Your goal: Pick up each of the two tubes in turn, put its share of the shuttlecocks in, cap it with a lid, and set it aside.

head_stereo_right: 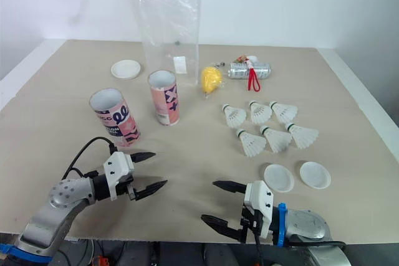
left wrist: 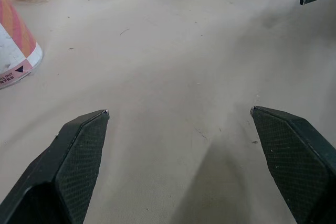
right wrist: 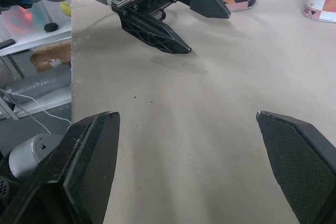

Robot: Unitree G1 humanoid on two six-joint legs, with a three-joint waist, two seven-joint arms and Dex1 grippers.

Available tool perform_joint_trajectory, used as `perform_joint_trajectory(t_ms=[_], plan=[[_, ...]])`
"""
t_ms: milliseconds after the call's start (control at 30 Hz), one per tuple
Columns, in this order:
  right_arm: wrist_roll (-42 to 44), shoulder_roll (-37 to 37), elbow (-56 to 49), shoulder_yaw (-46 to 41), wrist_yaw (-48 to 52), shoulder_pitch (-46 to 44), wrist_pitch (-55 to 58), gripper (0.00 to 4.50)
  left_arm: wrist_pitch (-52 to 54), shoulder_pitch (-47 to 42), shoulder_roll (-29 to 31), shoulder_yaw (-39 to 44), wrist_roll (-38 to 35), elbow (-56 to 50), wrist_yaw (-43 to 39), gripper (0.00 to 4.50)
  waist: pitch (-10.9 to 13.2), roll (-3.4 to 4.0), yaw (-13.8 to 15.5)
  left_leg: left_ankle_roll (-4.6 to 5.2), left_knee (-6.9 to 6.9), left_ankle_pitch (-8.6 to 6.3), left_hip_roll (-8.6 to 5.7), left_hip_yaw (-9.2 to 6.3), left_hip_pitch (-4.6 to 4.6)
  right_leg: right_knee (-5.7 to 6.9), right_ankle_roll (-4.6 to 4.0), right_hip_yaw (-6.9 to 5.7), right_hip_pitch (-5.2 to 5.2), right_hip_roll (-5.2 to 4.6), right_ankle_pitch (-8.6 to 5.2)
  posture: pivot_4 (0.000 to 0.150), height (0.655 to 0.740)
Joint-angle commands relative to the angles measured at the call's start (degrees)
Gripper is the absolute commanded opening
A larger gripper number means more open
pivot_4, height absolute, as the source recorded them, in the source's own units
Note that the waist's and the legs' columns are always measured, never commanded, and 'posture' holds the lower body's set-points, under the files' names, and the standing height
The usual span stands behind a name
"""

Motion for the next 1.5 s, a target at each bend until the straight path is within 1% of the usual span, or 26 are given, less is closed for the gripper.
perform_joint_trajectory(t_ms=[33, 133, 667, 767, 933, 1033, 1233, 1267, 1300, 1367, 1433, 1500], plan=[[0.67, -0.16, -1.59, -0.72, -0.40, -0.43, -0.15, 4.45, -2.36, -0.51, 0.68, 1.05, -1.18, -0.49, -1.60, 4.50, 0.00, 0.00, 0.00, 0.00, 0.00, 0.00, 0.00, 0.00, 0.00, 0.00, 0.00, 0.00, 0.00, 0.00, 0.00, 0.150, 0.7400], [0.74, 0.16, -1.50, -0.66, -0.86, -0.85, -0.01, 4.45, -4.00, -0.34, 0.86, 1.17, -2.21, 0.73, -3.63, 4.50, 0.00, 0.00, 0.00, 0.00, 0.00, 0.00, 0.00, 0.00, 0.00, 0.00, 0.00, 0.00, 0.00, 0.00, 0.00, 0.150, 0.7400], [0.31, 0.55, -1.45, -0.37, -2.26, -0.49, -0.57, 4.45, -5.75, -1.31, 0.50, 0.88, -2.62, 3.31, -5.35, 4.50, 0.00, 0.00, 0.00, 0.00, 0.00, 0.00, 0.00, 0.00, 0.00, 0.00, 0.00, 0.00, 0.00, 0.00, 0.00, 0.150, 0.7400], [2.87, 0.31, -2.24, -0.92, -2.51, -0.09, 2.12, 4.45, -6.35, -1.57, 0.08, 0.97, -3.39, 4.12, -6.02, 4.50, 0.00, 0.00, 0.00, 0.00, 0.00, 0.00, 0.00, 0.00, 0.00, 0.00, 0.00, 0.00, 0.00, 0.00, 0.00, 0.150, 0.7400], [3.49, 0.25, -2.64, -1.32, -2.41, -0.14, 2.59, 4.45, -7.50, -1.96, -0.19, 1.12, -3.75, 4.64, -6.68, 4.50, 0.00, 0.00, 0.00, 0.00, 0.00, 0.00, 0.00, 0.00, -0.01, 0.00, 0.00, 0.00, 0.02, 0.00, 0.00, 0.150, 0.7400], [4.51, -0.35, -4.18, -2.38, -2.52, -1.84, 3.12, 4.45, -8.69, -2.09, -0.06, 0.95, -3.53, 3.82, -6.97, 4.50, 0.00, 0.00, 0.00, 0.01, 0.00, 0.00, 0.00, 0.00, -0.01, 0.00, 0.00, 0.00, 0.02, 0.00, 0.00, 0.150, 0.7400], [10.56, -2.95, -9.46, -6.13, -4.93, -8.66, 9.61, 4.45, -2.76, 0.09, -1.64, 4.88, -6.55, -2.23, 0.02, 4.50, 0.01, 0.00, -0.01, 0.02, 0.00, 0.01, 0.03, 0.00, -0.07, 0.01, 0.01, -0.01, 0.09, 0.03, 0.01, 0.150, 0.7400], [11.85, -3.07, -8.79, -6.00, -5.88, -12.98, 11.97, 4.45, -1.70, 1.48, -2.79, 6.06, -6.26, -3.90, 3.35, 4.50, 0.01, 0.00, -0.01, 0.01, 0.00, 0.01, 0.03, -0.02, -0.07, 0.01, 0.01, -0.02, 0.09, 0.04, 0.01, 0.150, 0.7400], [12.65, -2.99, -6.76, -5.20, -6.26, -18.77, 14.45, 4.45, -0.05, 3.22, -4.65, 7.52, -5.79, -5.92, 7.94, 4.50, 0.03, 0.02, -0.18, 0.02, -0.01, 0.01, 0.03, -0.02, -0.07, 0.01, 0.01, -0.02, 0.09, 0.04, 0.01, 0.150, 0.7400], [12.79, -2.61, -2.94, -3.88, -5.63, -26.56, 16.79, 4.45, 2.13, 5.47, -7.53, 9.12, -4.32, -8.72, 14.36, 4.50, 0.07, 0.02, -0.74, 0.01, 0.03, 0.01, 0.03, 0.07, -0.07, 0.01, 0.06, 0.04, 0.06, -0.01, 0.10, 0.150, 0.7400], [11.56, -2.19, 1.36, -2.71, -3.85, -30.75, 17.00, 4.45, 3.74, 6.89, -9.38, 8.95, -3.00, -10.56, 18.01, 4.50, 0.08, -0.11, -0.63, 0.06, 0.06, 0.04, 0.02, 0.00, -0.06, 0.01, 0.08, 0.01, 0.09, 0.03, 0.15, 0.150, 0.7400], [8.40, -2.10, 7.62, -0.40, -0.34, -35.45, 14.86, 4.45, 5.00, 8.94, -11.62, 8.45, -1.35, -12.45, 22.19, 4.50, 0.07, -0.13, -0.10, 0.11, 0.04, 0.07, 0.02, -0.11, -0.06, 0.01, 0.06, -0.02, 0.11, 0.12, 0.13, 0.150, 0.7400]])
